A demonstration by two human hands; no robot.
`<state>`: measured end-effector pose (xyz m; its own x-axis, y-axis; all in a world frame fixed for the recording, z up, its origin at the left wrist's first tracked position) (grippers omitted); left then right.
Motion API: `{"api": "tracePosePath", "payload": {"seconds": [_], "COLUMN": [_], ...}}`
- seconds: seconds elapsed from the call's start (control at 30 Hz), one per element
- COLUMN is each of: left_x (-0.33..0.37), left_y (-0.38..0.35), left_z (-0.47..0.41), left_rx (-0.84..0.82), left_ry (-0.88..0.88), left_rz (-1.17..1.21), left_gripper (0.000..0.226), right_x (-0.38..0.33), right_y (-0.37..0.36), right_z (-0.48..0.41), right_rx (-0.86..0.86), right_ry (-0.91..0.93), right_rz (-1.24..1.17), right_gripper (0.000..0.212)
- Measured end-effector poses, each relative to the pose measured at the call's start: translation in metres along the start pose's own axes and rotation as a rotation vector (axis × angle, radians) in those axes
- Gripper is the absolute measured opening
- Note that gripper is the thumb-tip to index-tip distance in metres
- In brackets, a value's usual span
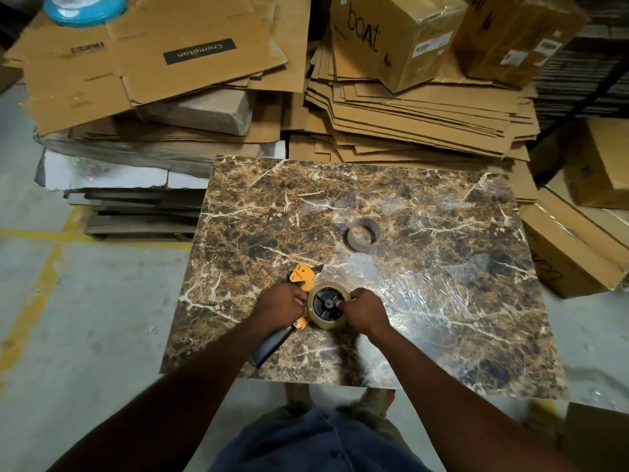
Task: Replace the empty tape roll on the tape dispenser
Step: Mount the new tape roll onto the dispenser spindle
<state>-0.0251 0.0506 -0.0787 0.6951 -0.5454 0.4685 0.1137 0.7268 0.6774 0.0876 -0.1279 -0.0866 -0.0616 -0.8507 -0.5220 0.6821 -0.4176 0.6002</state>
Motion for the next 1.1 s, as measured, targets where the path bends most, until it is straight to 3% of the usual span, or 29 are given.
{"api": "tracePosePath", "payload": {"seconds": [0.1,0.27,0.47,0.57,0.6,0.7,0.8,0.93,1.1], "left_x": [-0.002,-0.004,-0.031,-0.038,-0.036,-0.031,-0.036,-0.038,-0.026], "left_y": [0.002,0.008,0.010,0.016,0.019,0.026,0.024,0.028,0.022], "left_z": [0.000,0.003,0.010,0.008,0.008,0.010,0.008,0.008,0.008], "left_rx": [-0.002,0.143,0.209,0.243,0.253,0.281,0.285,0.321,0.312], "left_ry": [0.000,-0.074,0.112,0.102,0.075,0.023,0.032,-0.022,-0.140], "left_rz": [-0.014,0.027,0.294,0.334,0.321,0.293,0.296,0.260,0.245], "left_gripper": [0.010,0.018,0.023,0.021,0.020,0.017,0.018,0.016,0.029], "right_x": [0.001,-0.002,-0.005,-0.012,-0.017,-0.055,-0.107,-0.137,-0.131], "right_y": [0.001,-0.002,-0.003,-0.005,-0.005,-0.005,-0.018,-0.037,-0.041], "right_z": [0.000,0.002,0.004,0.008,0.009,0.011,0.012,-0.001,-0.007], "right_rx": [0.003,-0.020,-0.028,-0.026,-0.006,0.143,0.139,-0.026,-0.038], "right_ry": [0.004,0.005,-0.019,-0.007,0.024,0.323,0.639,0.682,0.742], "right_rz": [0.016,0.074,0.064,0.119,0.194,0.501,0.485,0.620,0.654], "right_gripper": [0.026,0.020,0.017,0.016,0.016,0.046,0.054,0.046,0.038]}}
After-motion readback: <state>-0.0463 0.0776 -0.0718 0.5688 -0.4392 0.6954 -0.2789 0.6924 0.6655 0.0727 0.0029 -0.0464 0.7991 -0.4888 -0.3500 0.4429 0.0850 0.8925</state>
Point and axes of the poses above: each hand's wrist, its own z-axis away from the middle knuckle, its own y-axis out of the back of the hand, x = y × z, the point moved 6 cm from there along -z, towards the middle knuckle, and after that the axes turned 2 degrees about y, right-handed, at the moved point
